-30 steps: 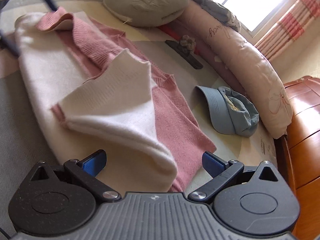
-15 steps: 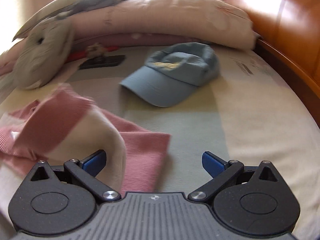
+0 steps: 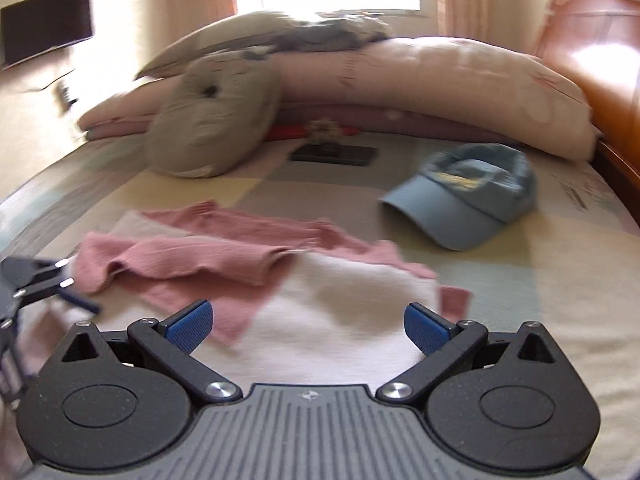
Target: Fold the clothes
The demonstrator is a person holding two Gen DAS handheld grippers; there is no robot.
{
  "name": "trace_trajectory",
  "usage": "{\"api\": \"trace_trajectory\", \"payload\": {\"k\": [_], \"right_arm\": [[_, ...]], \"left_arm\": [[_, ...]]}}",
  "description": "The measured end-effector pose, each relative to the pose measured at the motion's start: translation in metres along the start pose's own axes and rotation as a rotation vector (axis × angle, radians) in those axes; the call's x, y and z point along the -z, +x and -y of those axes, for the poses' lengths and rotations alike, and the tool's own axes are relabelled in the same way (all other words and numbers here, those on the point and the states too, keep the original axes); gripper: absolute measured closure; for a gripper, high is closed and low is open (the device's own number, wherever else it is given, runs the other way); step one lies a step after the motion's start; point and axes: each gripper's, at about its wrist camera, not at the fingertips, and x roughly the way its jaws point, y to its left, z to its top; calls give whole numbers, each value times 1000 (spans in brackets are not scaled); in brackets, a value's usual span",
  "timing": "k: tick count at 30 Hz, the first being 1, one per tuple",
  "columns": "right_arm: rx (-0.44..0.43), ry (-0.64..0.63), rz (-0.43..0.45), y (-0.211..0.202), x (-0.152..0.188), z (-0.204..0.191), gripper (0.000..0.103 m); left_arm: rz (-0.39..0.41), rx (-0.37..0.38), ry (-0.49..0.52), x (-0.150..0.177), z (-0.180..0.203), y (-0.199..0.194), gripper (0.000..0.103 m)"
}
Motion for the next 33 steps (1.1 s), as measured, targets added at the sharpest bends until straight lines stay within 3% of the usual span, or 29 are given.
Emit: {"api": "trace_trajectory", "payload": {"k": [7,12,20,22,26,30,33], "right_arm": [[-15,-122,-16,3,17,-52,0],[-39,-106,-17,2,33,-55,0],[-37,-1,-41,8,46,-34,0],[-33,2,-51,9,51,-34,0],[-32,-1,-55,7,56,-35,0],[-33,-7,-51,5,58,-38,0],[-33,-9,-48,5,59,-39,0]], "left_arm": [[-16,-31,-120,-26,-40,10,1],[-15,-59,-160,-49,-62,11,1],[-5,104,-392,-53,-95,3,1],[1,51,-387,-54,-100,4,1],[61,-186,-344,-73,-117,-2,1],[113,-193,-385,-87,-133,-18,1],[134,-182,-348,-83,-120,-31,1]]}}
